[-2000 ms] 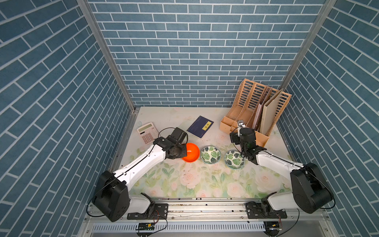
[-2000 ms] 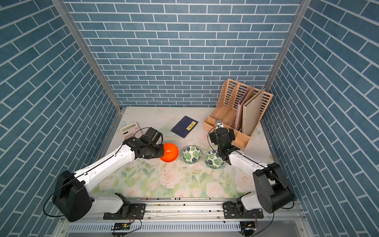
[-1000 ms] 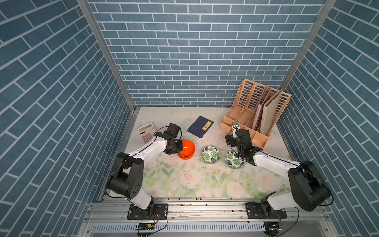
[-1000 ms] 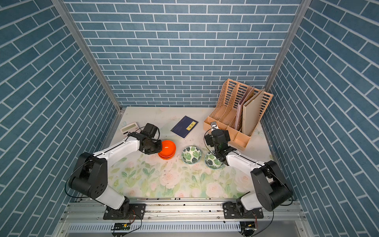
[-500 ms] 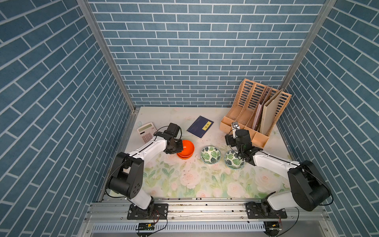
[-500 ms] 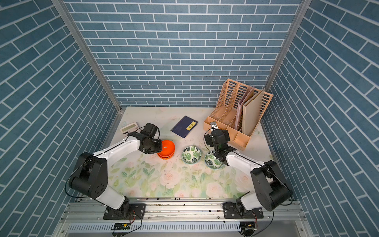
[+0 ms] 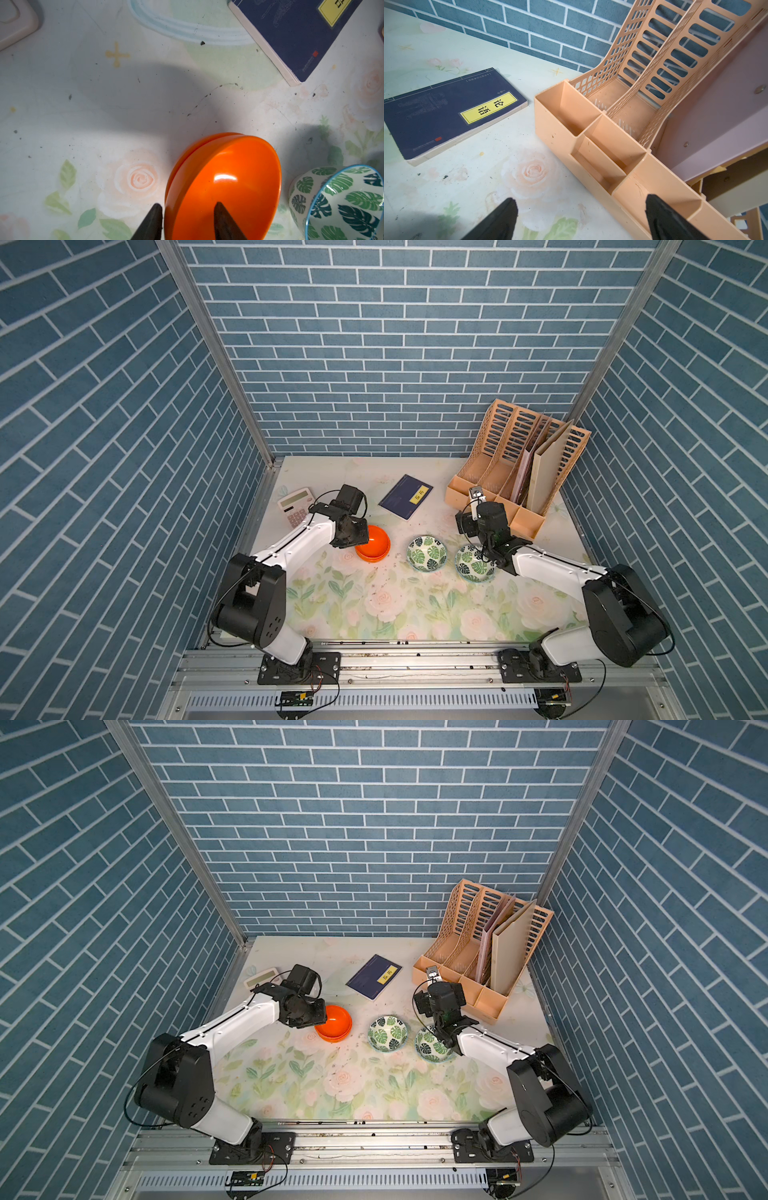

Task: Stack the bowls
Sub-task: Place the bowl on the bowl.

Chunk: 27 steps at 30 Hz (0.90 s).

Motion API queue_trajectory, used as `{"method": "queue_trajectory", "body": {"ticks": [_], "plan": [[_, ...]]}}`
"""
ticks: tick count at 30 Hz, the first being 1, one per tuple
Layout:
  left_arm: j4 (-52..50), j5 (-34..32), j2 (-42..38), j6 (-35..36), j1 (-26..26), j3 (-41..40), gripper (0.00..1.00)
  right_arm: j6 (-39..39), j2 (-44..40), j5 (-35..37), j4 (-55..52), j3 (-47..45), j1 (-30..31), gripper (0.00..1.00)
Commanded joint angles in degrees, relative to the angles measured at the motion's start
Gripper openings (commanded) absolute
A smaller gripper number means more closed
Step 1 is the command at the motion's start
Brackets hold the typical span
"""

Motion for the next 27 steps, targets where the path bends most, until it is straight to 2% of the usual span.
{"method": "queue_trajectory", "body": {"ticks": [1,7,14,24,27], "plan": [[-2.78,-4.17,-1.77,1.12,0.34,1.11,0.45,1.52,0.36,0.26,1.30,-0.22,0.41,1.00],[-1.49,-5.69,-2.07,1.30,0.39,-1.27,0.37,1.68,0.63,0.20,1.49,-0.24,0.54,1.00],[0.92,-4.97,-1.30,1.00,0.32,-2.62,0.22,1.93,0.80,0.26,1.25,-0.23,0.77,1.00],[3.55,0.01,0.06,0.61,0.96,-3.65,0.04,2.26,1.45,0.38,1.08,-0.16,1.15,1.00],[4.57,1.31,0.33,0.34,1.49,-4.35,0.02,2.28,1.74,0.38,1.00,-0.08,1.25,1.00]]}}
